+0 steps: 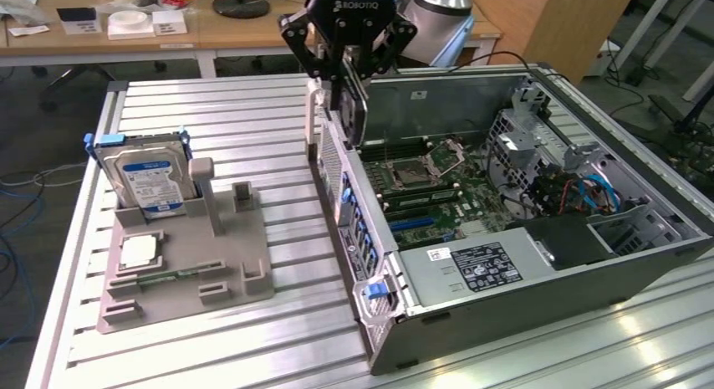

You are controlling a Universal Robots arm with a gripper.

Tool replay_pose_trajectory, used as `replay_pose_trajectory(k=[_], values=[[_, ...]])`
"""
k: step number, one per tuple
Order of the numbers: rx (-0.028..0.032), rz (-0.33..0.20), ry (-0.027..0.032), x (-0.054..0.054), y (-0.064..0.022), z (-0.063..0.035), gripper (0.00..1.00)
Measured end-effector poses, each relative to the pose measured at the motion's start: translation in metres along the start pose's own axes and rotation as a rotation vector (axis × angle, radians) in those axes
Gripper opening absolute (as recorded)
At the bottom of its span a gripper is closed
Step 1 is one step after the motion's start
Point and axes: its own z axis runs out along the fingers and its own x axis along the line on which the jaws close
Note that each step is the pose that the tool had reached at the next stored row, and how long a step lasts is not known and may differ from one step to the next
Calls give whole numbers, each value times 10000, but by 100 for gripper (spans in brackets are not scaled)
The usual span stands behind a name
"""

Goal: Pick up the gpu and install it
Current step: 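Pick up the gpu and move the gpu toward the slot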

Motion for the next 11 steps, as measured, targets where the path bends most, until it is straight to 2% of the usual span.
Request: replay_pose_trajectory(k=[11], values=[[-1, -17, 0, -286, 1, 3, 28]])
